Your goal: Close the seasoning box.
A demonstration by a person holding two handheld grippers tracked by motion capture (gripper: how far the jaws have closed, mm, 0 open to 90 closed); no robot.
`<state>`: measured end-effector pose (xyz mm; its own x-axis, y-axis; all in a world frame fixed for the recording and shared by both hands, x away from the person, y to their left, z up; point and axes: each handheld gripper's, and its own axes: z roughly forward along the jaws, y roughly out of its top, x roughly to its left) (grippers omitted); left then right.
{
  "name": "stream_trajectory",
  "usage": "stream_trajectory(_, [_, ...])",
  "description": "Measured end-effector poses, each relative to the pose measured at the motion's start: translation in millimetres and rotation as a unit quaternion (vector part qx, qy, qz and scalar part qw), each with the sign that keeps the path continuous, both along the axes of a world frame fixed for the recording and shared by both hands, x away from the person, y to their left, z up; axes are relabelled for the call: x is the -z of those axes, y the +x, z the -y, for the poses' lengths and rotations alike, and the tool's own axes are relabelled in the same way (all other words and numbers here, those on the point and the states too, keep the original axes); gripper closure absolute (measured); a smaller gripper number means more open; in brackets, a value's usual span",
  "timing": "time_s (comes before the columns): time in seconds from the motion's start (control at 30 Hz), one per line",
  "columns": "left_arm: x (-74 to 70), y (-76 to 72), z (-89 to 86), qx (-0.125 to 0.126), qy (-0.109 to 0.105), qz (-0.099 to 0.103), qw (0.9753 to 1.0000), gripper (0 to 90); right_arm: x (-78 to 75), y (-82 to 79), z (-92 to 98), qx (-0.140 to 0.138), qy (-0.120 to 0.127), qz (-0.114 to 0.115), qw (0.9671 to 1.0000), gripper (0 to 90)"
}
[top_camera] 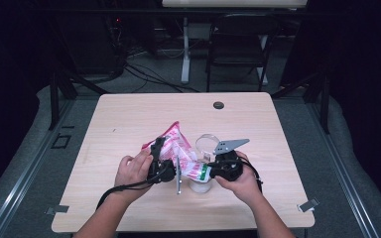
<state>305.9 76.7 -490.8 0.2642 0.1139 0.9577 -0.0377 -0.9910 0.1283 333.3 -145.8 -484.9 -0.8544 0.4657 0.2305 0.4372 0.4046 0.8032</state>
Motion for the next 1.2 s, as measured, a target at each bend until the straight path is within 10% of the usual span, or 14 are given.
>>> stream_trajectory(1.2, [-2.8, -3.2, 2.5, 0.006, 0.011, 0.010, 0.9999, 63.2, 7.6, 3.0, 0.7, 0.003, -0.009, -0.011, 0.9999, 90.0])
